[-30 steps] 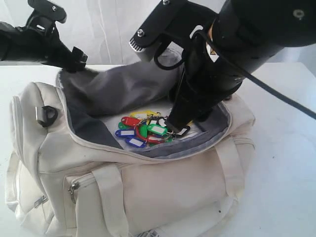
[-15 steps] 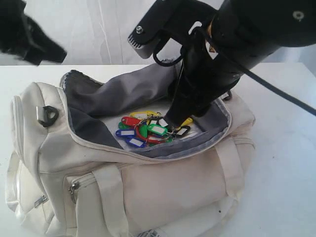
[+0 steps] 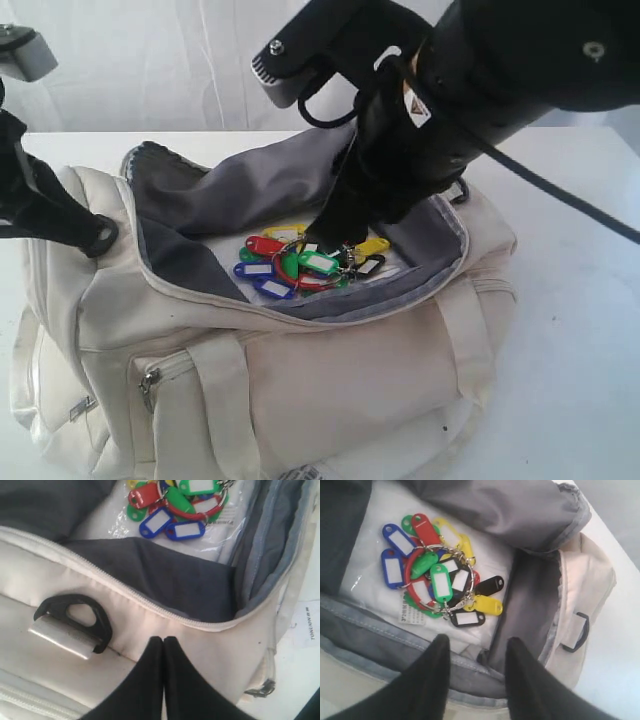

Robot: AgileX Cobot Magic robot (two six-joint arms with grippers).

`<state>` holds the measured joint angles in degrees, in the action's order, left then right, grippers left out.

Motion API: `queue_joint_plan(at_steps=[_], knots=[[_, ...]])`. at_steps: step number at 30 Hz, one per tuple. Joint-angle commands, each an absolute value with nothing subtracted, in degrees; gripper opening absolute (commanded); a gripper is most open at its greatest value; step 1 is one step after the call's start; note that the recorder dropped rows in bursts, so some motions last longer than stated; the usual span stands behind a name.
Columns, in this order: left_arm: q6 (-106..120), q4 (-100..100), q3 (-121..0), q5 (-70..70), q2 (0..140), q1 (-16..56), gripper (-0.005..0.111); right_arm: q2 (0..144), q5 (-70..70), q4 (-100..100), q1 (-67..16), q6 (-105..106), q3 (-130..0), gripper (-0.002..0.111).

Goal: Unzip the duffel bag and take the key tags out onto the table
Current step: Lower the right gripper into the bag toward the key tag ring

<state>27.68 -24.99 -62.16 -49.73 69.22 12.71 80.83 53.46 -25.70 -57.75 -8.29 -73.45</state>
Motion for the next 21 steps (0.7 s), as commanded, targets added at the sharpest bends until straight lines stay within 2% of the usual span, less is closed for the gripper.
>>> queue_joint_plan(at_steps=[1,4,6,8,12,16,18,21], knots=[[28.3,-28.0,-62.4,-51.0,67.1,12.7,0.0,83.5,49.8,-26.1,-52.8,-3.9,-73.7,0.002],[28.3,-28.0,-62.4,-51.0,67.1,12.7,0.0,88.2,51.1,-17.4,-47.7,3.8,-77.6,0.0],[28.3,-28.2,-62.4,-51.0,67.1,12.7,0.0,93.8,54.6,-1.4,-43.0,17.1,-83.0,0.0],[28.1,-28.2,-62.4,-51.0,67.1,12.7,0.0,97.7,57.7,6.5,-41.9,21.9,-87.3,0.0],[28.1,-28.2,-62.4,-51.1,67.1,12.7,0.0,104.7,58.9,8.4,-41.9,22.4,-92.8,0.0],[28.1,-28.2,-62.4,-51.7,67.1,12.7,0.0,107.2,52.6,7.9,-41.9,22.4,-93.0,0.0],[28.1,-28.2,-62.4,-51.9,67.1,12.7,0.0,107.8,50.3,7.6,-41.9,22.4,-93.0,0.004],[28.1,-28.2,-62.4,-52.0,67.1,12.7,0.0,108.5,47.5,7.0,-41.9,22.4,-93.0,0.019]])
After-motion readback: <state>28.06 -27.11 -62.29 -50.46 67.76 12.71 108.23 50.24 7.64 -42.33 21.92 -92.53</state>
